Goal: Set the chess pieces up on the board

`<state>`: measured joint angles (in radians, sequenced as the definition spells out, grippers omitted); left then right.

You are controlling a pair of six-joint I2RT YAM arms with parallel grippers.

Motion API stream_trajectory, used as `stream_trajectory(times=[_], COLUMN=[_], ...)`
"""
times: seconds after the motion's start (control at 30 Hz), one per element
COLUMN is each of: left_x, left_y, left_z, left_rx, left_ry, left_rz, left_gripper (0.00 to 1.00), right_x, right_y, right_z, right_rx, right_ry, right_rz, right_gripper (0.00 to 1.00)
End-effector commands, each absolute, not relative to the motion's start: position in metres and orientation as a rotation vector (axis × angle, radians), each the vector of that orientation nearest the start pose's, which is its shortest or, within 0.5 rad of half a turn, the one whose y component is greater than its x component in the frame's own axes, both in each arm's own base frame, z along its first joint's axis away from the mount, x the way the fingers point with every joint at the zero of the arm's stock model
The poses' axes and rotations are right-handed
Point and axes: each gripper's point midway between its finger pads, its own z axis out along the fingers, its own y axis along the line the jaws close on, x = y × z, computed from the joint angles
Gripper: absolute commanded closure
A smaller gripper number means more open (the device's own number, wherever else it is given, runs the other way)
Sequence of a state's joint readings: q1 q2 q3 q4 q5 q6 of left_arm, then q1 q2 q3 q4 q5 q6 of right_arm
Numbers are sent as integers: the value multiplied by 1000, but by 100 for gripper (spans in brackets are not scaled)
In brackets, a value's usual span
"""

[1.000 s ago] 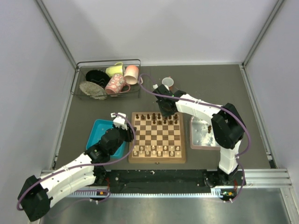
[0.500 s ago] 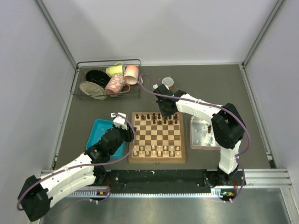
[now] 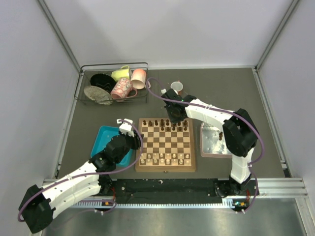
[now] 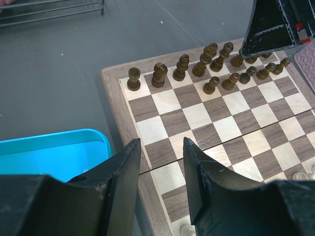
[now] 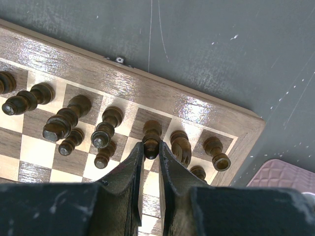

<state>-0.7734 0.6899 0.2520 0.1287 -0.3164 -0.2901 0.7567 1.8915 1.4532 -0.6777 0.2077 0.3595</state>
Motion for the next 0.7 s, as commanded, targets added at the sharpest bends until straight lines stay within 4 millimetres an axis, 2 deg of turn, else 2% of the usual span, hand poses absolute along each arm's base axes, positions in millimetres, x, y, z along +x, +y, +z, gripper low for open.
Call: stream_trajectory(times=[0.0,0.17,0.3,0.43,0.67], left_x=[237,237,237,237,237], left_y=[-170,-170,-170,-170,-170], left_z=[130,130,130,130,131], left_rx=[208,208,208,208,207], left_ry=[1826,1826,1826,1826,1824], left_rz=[-460,-460,-460,-460,-460], left_gripper=[55,55,55,55,55], right_x=[327,326,327,327,328], right_y=[278,280,279,281,284], right_z=[81,81,82,83,86], right_rx=[-452,-453,-452,-452,-454], right_ry=[2604,2603,2601,2600,2593], right_rz=[114,123,121,131,146], right_gripper=[96,91,82,77,75])
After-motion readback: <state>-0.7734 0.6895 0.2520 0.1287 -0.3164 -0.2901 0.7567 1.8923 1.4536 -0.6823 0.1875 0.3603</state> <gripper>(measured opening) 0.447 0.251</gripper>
